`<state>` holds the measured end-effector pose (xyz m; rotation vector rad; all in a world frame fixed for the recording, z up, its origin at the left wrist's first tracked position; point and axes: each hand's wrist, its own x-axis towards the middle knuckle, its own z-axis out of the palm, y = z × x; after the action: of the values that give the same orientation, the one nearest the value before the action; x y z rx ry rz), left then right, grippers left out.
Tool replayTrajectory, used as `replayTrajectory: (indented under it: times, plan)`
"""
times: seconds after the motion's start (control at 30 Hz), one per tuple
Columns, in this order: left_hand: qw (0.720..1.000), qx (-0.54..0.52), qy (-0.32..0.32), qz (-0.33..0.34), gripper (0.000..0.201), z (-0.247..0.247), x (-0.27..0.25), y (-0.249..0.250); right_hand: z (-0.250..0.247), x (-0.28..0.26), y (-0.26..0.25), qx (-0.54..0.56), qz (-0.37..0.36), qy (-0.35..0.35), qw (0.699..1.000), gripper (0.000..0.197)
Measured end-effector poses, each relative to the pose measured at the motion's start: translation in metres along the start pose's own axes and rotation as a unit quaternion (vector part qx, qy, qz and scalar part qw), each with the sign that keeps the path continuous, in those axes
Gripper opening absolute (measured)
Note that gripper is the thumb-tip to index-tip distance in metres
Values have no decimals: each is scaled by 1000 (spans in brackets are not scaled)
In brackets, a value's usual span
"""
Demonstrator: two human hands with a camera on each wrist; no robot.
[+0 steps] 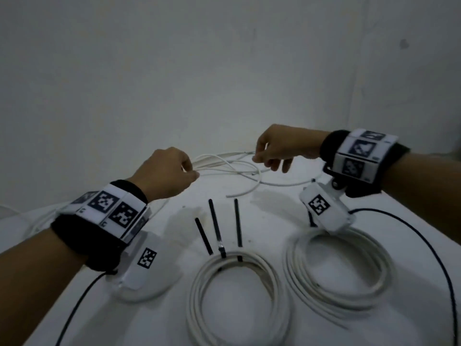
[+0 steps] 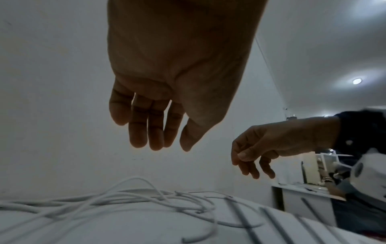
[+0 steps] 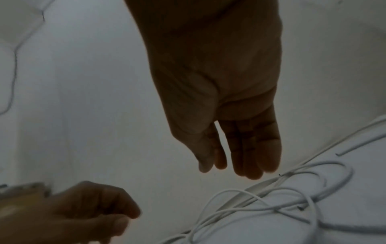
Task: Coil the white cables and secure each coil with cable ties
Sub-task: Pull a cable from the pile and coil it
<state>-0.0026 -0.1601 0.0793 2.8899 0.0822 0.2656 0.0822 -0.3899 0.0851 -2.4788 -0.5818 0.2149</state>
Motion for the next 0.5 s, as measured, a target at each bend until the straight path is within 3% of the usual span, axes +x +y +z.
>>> replayTrajectory:
  times: [0.17, 0.27, 0.37, 0.5]
  plan:
    - [998, 18, -41, -39, 26, 10, 49, -59, 37, 121, -11, -107, 29, -43, 993, 23]
    - [998, 17, -43, -45, 23, 22, 68, -83, 61, 171, 2, -226, 76, -58, 969, 24]
    - [998, 10, -43, -48, 23, 30, 74, -95, 78, 199, 28, -254, 98, -46, 961, 28]
    - [998, -4, -41, -52, 26, 31, 73, -94, 75, 197, 37, -212, 116, -35, 970, 26]
